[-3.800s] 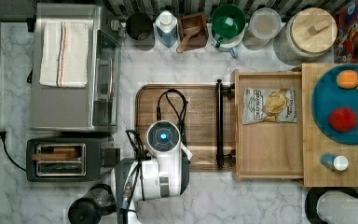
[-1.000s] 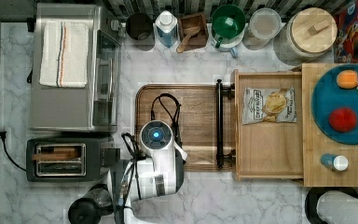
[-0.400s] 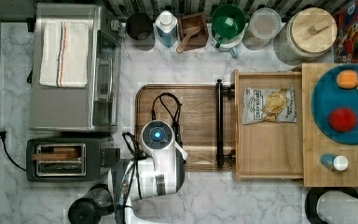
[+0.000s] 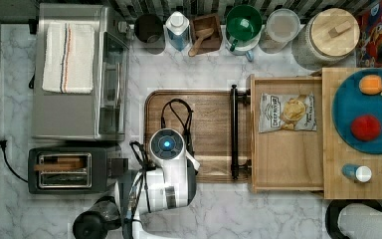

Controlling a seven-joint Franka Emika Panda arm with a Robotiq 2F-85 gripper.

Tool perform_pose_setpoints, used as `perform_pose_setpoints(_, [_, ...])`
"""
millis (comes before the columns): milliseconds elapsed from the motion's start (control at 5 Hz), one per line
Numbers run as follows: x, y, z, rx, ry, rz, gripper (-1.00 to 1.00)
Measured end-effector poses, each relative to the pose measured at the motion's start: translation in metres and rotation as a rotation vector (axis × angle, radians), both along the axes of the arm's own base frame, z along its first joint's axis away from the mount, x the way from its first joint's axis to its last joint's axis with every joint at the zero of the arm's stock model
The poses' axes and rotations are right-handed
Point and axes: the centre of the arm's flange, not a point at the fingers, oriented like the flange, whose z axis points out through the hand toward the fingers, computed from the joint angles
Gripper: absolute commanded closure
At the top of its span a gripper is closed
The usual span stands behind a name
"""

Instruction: Place the butter on the board.

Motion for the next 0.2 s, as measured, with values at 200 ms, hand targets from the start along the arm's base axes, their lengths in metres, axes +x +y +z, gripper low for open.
perform_pose_setpoints(200, [0.0001, -0.0011, 0.0, 0.0, 0.001, -0.002, -1.0])
